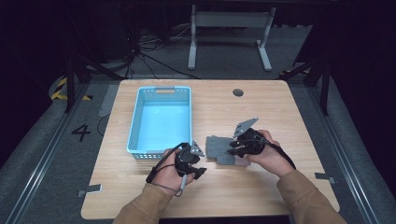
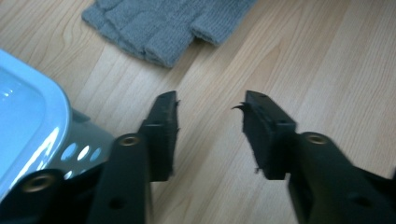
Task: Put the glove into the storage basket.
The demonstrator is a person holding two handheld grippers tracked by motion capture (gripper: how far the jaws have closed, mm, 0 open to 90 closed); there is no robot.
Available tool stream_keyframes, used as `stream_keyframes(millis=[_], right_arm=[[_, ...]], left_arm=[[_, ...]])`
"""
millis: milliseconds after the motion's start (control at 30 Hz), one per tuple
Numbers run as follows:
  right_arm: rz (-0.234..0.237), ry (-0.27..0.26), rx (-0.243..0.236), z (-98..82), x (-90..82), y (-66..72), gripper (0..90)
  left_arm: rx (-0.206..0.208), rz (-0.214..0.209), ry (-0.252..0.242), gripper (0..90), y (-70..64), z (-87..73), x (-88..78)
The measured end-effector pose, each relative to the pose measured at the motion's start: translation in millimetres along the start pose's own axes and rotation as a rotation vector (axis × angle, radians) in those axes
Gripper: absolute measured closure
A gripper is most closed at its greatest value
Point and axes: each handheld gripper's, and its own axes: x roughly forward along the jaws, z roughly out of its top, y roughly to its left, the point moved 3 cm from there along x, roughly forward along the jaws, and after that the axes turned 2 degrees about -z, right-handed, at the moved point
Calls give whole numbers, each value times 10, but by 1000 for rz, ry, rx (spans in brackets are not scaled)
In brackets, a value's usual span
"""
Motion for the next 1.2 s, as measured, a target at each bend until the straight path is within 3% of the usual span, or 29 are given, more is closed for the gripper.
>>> stream_keyframes(millis=[133, 300, 333, 667, 1000, 1200], right_arm=[[-33, -75, 89, -85, -195, 29, 615], [-69, -121, 159, -234, -351, 70, 595], [-77, -136, 190, -316, -406, 89, 585], [-96, -100, 284, -627, -439, 141, 577], [-98, -60, 315, -767, -397, 206, 561], [-98, -33, 308, -804, -342, 247, 567]], left_arm=[[-4, 8, -31, 711, -5, 31, 11], [-26, 30, -46, 721, 7, 39, 25], [-43, 30, -57, 721, 14, 39, 26], [-69, 35, -71, 732, 38, 47, 86], [-70, 58, -54, 687, 64, 71, 206], [-85, 56, -47, 630, 64, 92, 317]])
